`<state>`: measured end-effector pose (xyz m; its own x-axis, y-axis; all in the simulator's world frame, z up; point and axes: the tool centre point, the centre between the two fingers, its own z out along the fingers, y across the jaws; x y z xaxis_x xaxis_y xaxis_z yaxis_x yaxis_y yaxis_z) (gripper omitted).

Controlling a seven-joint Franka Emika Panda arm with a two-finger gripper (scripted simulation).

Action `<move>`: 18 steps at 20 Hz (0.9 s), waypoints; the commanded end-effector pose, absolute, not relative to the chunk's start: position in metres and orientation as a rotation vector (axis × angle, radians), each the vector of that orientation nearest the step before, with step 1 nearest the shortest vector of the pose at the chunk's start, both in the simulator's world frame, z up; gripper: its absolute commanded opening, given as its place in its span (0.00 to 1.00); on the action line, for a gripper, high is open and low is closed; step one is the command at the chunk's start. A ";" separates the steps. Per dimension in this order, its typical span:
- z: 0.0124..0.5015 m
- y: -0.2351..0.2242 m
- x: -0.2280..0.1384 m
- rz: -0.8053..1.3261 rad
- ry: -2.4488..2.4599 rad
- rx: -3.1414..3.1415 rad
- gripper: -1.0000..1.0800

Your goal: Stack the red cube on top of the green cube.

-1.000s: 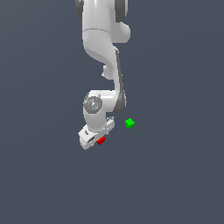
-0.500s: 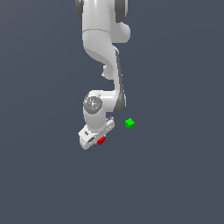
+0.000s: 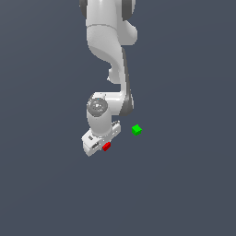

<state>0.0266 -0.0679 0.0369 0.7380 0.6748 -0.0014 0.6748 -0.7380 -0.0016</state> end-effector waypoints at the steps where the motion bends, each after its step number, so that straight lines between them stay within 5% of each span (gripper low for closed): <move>1: 0.051 -0.068 0.027 0.000 -1.137 -2.929 0.00; 18: 0.118 -0.068 0.028 -0.001 -1.138 -2.929 0.00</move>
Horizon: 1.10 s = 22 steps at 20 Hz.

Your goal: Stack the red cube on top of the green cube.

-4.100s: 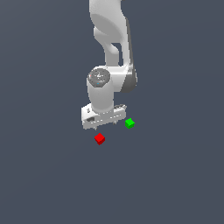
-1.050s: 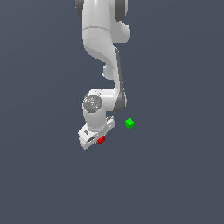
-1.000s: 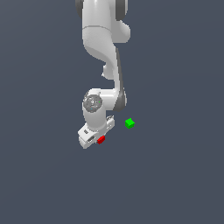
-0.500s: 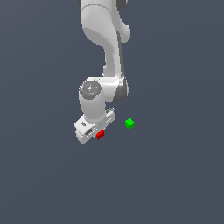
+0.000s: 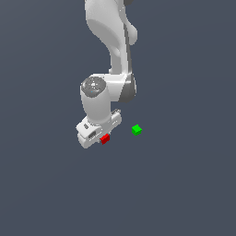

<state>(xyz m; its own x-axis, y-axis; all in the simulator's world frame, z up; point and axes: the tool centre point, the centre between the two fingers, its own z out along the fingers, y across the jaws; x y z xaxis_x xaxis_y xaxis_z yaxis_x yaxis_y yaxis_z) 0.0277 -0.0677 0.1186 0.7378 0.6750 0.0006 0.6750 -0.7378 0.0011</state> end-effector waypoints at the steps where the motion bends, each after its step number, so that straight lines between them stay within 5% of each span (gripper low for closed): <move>1: 0.118 -0.067 0.027 0.001 1.137 2.928 0.00; 11: 0.108 -0.035 0.008 0.001 1.137 2.928 0.00; 22: 0.079 0.052 -0.044 0.001 1.138 2.928 0.00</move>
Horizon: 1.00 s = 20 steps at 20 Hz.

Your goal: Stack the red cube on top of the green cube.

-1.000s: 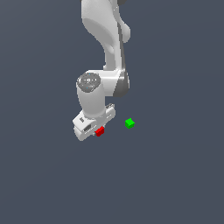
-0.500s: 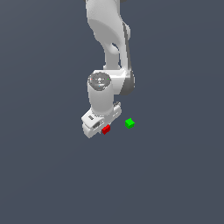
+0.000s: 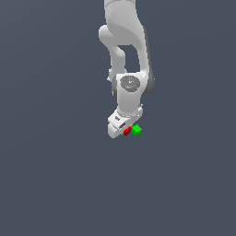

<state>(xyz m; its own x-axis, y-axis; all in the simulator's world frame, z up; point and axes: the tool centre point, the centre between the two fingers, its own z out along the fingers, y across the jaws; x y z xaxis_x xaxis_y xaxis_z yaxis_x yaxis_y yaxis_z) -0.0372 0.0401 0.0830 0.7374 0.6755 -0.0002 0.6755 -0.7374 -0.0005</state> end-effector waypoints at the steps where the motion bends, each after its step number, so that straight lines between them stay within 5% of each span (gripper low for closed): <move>1: 0.077 0.060 -0.049 -0.001 -1.138 -2.928 0.00; 15: 0.062 0.106 -0.072 0.000 -1.137 -2.929 0.00; 16: 0.062 0.106 -0.072 0.000 -1.137 -2.929 0.96; 20: 0.062 0.106 -0.072 0.000 -1.137 -2.929 0.96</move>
